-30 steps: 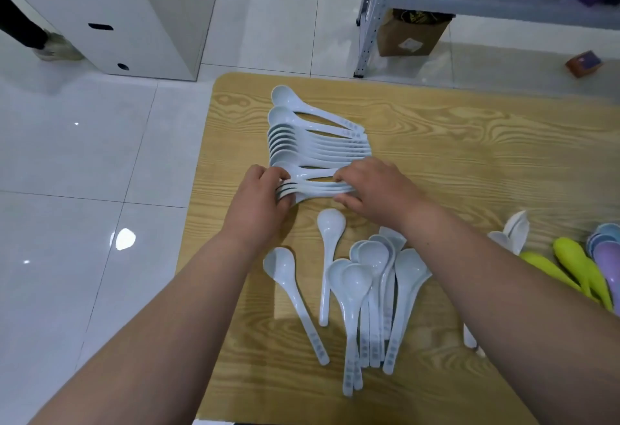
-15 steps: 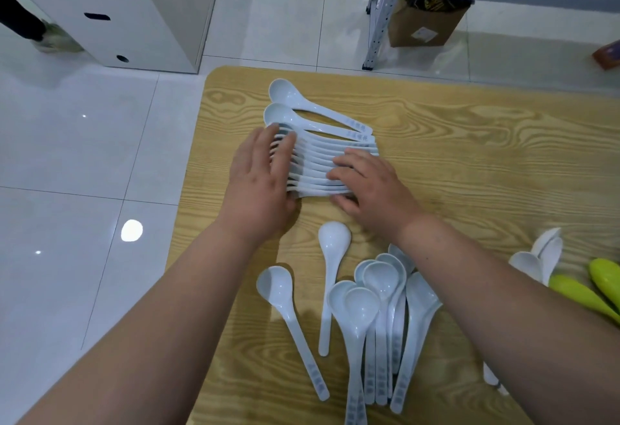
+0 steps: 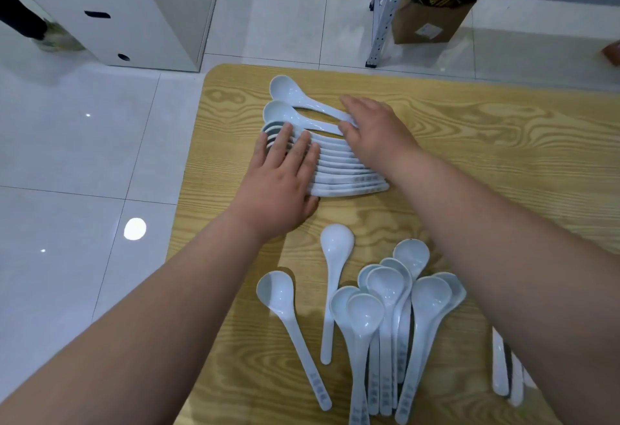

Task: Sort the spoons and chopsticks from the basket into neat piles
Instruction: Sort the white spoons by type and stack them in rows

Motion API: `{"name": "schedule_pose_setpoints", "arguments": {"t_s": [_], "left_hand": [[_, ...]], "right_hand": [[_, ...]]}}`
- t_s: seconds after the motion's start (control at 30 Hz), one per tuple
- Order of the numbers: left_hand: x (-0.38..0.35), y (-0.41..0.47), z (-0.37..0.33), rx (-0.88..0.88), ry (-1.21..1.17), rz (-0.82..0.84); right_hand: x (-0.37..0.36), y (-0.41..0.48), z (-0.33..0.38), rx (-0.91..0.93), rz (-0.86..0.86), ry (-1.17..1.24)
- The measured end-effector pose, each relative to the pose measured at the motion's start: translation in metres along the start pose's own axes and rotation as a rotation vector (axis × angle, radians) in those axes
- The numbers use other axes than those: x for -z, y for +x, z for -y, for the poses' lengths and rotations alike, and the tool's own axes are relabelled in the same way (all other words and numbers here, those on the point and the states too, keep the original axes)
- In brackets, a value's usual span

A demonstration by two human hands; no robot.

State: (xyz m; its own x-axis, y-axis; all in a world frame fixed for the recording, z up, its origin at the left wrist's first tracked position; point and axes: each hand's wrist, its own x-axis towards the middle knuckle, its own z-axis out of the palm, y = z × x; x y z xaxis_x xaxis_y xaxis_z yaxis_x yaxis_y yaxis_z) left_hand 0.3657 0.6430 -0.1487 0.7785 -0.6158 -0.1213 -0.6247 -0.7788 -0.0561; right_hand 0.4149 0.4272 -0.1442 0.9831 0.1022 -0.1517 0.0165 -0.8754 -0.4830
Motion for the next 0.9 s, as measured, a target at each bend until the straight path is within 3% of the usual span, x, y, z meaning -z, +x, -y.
{"name": "schedule_pose_setpoints", "arguments": {"t_s": [0.27, 0.5, 0.73, 0.9], "left_hand": [[0.001, -0.005, 0.001, 0.016, -0.021, -0.052], [-0.003, -0.015, -0.002, 0.083, -0.157, -0.22], [0.009, -0.002, 0.013, 0.269, -0.539, -0.005], [0.01, -0.007, 0.009, 0.257, -0.635, -0.067]], "right_hand": [[0.015, 0.005, -0.006, 0.038, 0.072, -0.002], [-0.006, -0.038, -0.007, 0.142, 0.184, -0.076], [-0.018, -0.055, -0.009, 0.209, 0.22, -0.272], [-0.018, -0.05, -0.011, 0.218, 0.21, -0.329]]}}
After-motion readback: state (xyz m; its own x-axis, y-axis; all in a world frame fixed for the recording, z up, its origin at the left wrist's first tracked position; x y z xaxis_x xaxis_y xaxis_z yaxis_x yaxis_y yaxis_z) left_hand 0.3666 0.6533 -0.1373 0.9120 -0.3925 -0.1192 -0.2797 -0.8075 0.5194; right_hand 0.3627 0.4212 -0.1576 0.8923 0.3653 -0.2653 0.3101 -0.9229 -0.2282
